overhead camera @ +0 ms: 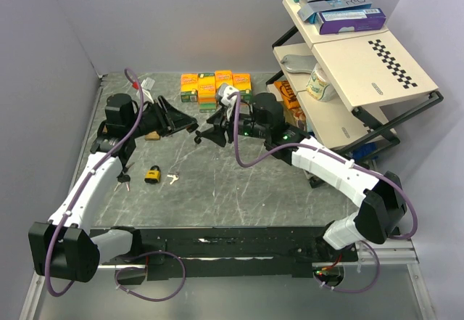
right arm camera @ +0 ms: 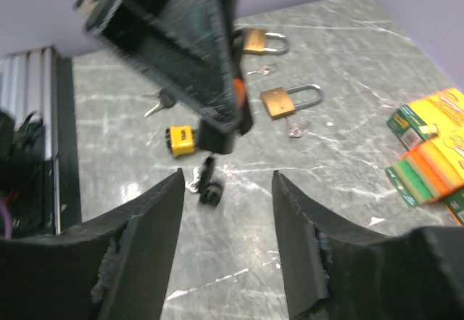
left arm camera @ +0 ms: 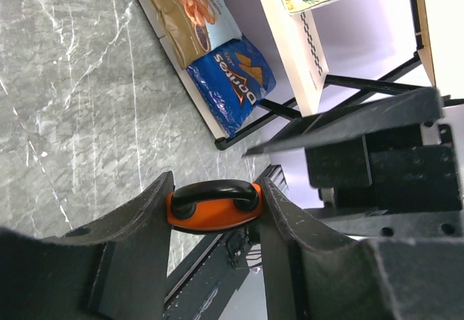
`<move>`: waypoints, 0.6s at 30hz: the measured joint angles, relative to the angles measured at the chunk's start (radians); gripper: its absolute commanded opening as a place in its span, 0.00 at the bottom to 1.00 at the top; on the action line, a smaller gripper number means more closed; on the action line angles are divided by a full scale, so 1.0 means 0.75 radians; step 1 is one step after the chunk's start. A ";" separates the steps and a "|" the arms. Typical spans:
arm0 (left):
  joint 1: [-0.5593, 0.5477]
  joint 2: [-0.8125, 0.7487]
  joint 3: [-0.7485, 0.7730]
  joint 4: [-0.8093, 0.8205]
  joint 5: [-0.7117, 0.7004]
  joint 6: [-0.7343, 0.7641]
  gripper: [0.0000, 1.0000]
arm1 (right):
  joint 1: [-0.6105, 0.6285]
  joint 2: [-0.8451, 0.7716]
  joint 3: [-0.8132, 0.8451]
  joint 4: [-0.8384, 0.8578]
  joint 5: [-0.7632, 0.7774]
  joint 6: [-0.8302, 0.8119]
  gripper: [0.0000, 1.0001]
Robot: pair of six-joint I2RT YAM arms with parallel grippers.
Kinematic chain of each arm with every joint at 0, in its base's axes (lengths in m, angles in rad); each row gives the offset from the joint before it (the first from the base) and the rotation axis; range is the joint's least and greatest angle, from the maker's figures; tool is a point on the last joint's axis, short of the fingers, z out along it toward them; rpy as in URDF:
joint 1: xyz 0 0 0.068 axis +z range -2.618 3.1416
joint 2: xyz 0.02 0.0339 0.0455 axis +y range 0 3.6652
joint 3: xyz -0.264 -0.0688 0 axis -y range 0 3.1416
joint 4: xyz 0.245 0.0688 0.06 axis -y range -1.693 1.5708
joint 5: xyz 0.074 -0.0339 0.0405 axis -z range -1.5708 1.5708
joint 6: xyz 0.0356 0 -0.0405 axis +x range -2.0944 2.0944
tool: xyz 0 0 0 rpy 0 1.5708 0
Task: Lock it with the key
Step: Lock the lock.
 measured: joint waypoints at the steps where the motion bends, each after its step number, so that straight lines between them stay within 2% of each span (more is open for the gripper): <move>1: 0.000 0.000 0.003 -0.002 0.001 0.001 0.01 | 0.001 -0.001 0.000 -0.011 -0.019 -0.008 0.56; 8: 0.000 0.000 0.008 -0.003 0.006 -0.001 0.01 | 0.011 0.002 0.002 -0.052 -0.082 -0.021 0.51; 18: 0.000 -0.017 0.008 -0.004 0.004 -0.001 0.01 | 0.053 0.041 0.049 -0.087 -0.036 -0.057 0.34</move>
